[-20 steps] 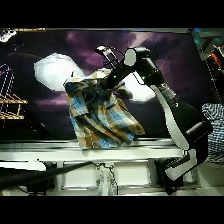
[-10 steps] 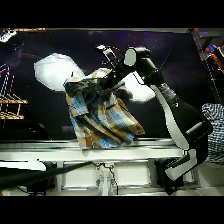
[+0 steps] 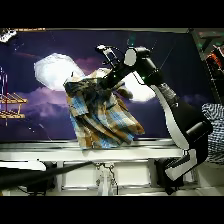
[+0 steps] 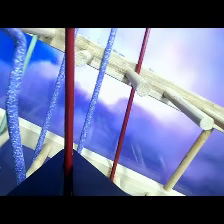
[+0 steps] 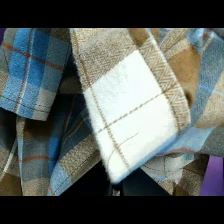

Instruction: Fold the clothes and pants, and hang the long-sleeved shirts on hangers.

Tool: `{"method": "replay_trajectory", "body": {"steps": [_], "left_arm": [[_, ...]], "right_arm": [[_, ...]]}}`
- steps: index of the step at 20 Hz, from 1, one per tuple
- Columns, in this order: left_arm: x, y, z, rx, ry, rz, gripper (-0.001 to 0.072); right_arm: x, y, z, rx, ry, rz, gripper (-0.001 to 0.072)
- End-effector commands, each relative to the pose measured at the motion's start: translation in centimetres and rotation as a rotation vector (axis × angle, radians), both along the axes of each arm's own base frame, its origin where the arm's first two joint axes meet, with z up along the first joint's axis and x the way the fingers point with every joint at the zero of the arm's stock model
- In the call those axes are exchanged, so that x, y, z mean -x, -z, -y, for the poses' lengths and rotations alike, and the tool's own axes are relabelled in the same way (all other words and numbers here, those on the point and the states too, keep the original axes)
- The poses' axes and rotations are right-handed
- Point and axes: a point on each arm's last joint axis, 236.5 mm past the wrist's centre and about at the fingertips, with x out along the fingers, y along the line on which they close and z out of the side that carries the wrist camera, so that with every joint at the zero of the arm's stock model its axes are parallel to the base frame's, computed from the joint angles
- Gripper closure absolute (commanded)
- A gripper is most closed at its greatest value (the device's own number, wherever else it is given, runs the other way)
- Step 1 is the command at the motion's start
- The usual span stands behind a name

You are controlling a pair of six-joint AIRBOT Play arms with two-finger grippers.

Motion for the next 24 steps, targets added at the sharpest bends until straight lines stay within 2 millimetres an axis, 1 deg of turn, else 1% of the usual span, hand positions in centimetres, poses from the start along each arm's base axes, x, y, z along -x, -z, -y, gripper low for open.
{"method": "replay_trajectory", "body": {"steps": [1,5,8,10,12,16,19,21,24], "left_arm": [[0.0,0.1,0.3,0.011,0.0,-0.001,0.0689],[-0.6,-0.1,1.1,0.023,0.011,0.008,0.0689],[-1.4,-0.7,1.9,0.013,0.035,0.019,0.069],[-1.8,-1.5,2.3,-0.007,0.056,0.023,0.069],[-1.9,-2.9,2.3,-0.06,0.084,0.016,0.0691],[-1.9,-6.5,2.1,-0.181,0.131,0.012,0.0691],[-2.6,-9.8,3.0,-0.237,0.157,0.073,0.0692],[-4.0,-13.0,4.1,-0.301,0.199,0.15,0.0692],[-6.5,-18.5,7.4,-0.386,0.278,0.305,0.0692]], "right_arm": [[0.0,0.0,0.0,0.0,0.0,-0.001,0.0681],[0.0,0.0,0.0,0.0,0.0,0.0,0.0681],[0.0,0.0,0.0,0.0,0.0,-0.001,0.0681],[0.0,0.0,0.0,0.0,0.0,0.0,0.0681],[0.0,0.0,0.0,0.0,0.0,0.0,0.0681],[0.0,0.0,0.0,-0.001,0.0,0.001,0.0681],[-0.1,0.0,0.0,-0.001,-0.006,0.006,0.0681],[0.0,0.0,-0.1,-0.002,-0.006,0.006,0.0681],[-0.1,0.0,-0.1,-0.002,-0.006,0.007,0.0681]]}}
